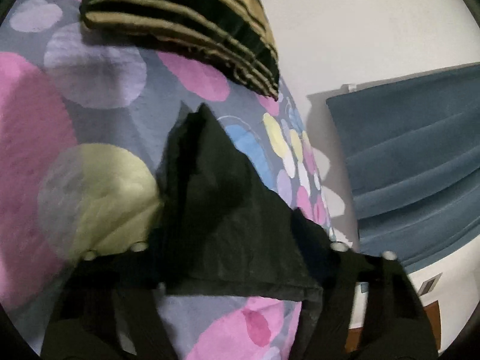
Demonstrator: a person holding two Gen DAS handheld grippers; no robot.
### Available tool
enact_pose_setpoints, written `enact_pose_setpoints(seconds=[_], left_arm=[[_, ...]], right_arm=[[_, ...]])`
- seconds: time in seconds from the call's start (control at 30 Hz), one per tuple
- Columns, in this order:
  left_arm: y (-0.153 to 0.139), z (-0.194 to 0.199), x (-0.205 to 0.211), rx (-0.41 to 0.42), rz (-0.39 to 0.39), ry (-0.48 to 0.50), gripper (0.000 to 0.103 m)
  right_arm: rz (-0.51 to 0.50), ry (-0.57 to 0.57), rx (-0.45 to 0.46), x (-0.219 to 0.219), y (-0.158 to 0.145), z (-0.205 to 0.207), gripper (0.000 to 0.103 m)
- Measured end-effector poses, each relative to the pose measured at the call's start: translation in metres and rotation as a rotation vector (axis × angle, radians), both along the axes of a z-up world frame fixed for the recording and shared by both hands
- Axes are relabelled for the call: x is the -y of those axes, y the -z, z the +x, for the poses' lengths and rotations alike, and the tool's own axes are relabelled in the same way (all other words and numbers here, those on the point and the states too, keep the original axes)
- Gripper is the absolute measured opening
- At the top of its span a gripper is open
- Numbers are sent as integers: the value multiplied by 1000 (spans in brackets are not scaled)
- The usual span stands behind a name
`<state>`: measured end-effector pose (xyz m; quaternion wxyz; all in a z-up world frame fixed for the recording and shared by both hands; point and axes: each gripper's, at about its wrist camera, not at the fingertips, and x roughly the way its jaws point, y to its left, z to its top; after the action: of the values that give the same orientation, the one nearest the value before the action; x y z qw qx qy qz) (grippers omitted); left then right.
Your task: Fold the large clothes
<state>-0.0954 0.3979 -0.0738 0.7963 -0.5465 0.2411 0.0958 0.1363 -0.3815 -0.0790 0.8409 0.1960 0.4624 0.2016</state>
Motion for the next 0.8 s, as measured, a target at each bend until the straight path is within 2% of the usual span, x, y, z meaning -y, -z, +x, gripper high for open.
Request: enact_pose_setpoints(seconds=[0.07, 0.13, 0.2, 0.3, 0.5, 0.63, 0.7, 0.8], left_arm=[[5, 0, -5, 8, -40, -5, 47], [10, -2, -8, 8, -83, -22, 26], [10, -1, -7, 8, -89, -16, 12], [-11, 5, 2, -1, -4, -3, 8], [-84, 35, 44, 92, 98, 62, 7], [-139, 84, 110, 136, 208, 194, 7], [-154, 105, 140, 149, 233, 251, 7], [-169, 143, 196, 176, 230, 358, 7]], right_arm=[[0, -1, 0, 0, 0, 0, 88], [1, -1, 0, 0, 0, 0, 88], [0, -2, 0, 0, 0, 0, 88], [-1, -4, 0, 1, 0, 1, 88], [-2, -1, -1, 2, 0, 2, 88], [-4, 0, 0, 2, 0, 2, 88], [-2, 1, 1, 4, 0, 2, 88], [-2, 3, 1, 3, 0, 0, 88]])
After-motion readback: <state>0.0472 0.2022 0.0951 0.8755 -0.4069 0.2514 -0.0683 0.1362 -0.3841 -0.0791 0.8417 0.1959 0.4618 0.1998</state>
